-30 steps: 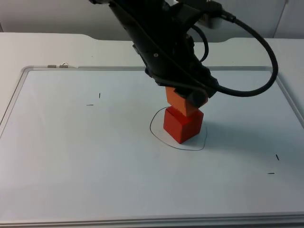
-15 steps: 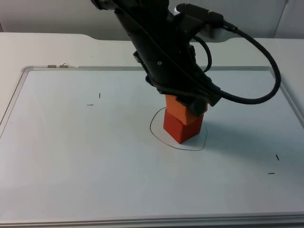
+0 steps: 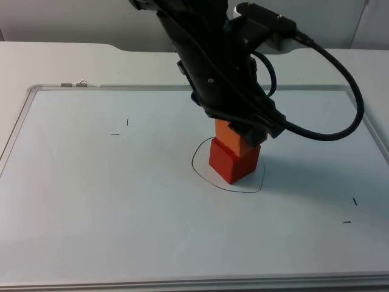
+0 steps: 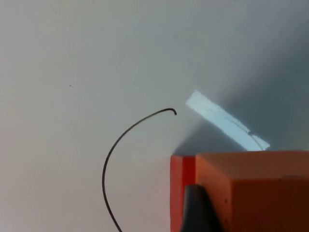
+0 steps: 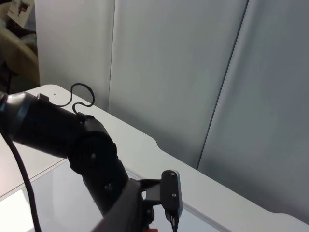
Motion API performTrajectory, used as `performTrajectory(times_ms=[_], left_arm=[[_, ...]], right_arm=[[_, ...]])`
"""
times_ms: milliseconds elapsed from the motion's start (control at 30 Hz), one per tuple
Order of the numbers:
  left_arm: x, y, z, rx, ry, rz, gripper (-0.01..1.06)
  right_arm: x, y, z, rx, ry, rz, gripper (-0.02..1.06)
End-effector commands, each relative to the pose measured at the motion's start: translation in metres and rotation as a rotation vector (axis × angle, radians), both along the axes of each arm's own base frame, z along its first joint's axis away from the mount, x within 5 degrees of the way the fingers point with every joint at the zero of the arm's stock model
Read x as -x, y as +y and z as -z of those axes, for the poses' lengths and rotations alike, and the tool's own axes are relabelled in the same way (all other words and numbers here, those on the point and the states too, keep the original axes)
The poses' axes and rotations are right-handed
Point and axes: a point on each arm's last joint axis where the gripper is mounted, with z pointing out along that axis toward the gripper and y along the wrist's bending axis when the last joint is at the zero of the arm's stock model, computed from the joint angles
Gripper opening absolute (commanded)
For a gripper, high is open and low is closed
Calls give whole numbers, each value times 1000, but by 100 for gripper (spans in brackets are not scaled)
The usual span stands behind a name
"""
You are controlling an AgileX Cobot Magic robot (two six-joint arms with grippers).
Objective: Pick up one cube with the left hand and another cube with the right hand. First place the cube in the right hand at the target position, then stack the cube in the left hand on top.
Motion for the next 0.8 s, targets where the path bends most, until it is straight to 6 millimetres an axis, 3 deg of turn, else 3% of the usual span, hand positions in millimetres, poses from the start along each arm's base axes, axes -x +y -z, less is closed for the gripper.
performTrajectory(times_ms=[0,133,367,767], left_arm=[[-1,-3,-5,9,-14,1,5],[-2,-3,-7,2,-4,5,5],[-2,-3,7,-27,28,9,5],[-4,-2,7,-38,6,16,6]], right_arm=[[0,0,0,-13,-13,-1,100],[0,0,0,-13,-13,-1,100],[0,0,0,-13,-13,-1,100],[0,0,0,-9,-6,-1,100]])
